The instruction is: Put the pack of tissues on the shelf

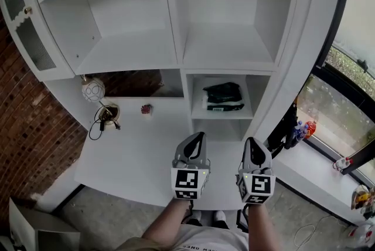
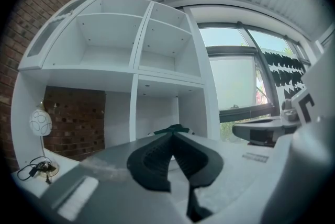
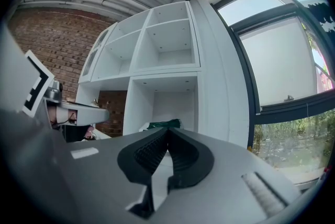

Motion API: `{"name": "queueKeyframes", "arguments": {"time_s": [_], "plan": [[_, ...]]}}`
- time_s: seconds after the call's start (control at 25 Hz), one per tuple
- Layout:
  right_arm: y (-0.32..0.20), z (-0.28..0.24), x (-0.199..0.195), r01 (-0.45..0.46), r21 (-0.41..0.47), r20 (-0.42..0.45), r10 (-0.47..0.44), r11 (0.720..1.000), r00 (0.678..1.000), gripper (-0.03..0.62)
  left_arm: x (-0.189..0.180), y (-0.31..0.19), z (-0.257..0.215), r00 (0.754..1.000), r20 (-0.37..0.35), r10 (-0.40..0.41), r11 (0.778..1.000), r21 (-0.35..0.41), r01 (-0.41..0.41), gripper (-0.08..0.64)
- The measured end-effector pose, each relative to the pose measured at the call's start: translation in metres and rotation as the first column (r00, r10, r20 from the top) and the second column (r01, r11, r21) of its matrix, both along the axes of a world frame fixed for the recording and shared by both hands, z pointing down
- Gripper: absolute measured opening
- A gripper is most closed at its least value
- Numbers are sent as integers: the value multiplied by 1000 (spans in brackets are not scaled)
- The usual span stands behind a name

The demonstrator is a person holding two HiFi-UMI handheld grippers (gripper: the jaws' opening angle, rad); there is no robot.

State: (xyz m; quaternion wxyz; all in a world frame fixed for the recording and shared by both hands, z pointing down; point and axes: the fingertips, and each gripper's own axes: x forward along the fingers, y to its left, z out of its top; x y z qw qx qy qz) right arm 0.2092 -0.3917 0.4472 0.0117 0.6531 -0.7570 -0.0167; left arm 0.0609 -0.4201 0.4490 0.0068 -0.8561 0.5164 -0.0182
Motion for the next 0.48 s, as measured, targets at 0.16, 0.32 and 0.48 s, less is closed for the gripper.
{"name": "queueKeyframes", "arguments": {"time_s": [0.16,0.32,0.48], "plan": [[1,-1,1,-10,5,-1,10,1000,1000,3,-1,-1,1,1000,-9,5,1000,3,-5,8],[2,-2,3,-20,11,-3,20,1000,1000,3,-1,-1,0,1000,-11,8,1000,5,-8,8],[2,-6,1,-17,24,1,17,1000,1000,3,-2,-2,-7,1000,-26,10,1000,14,-9,8]]}}
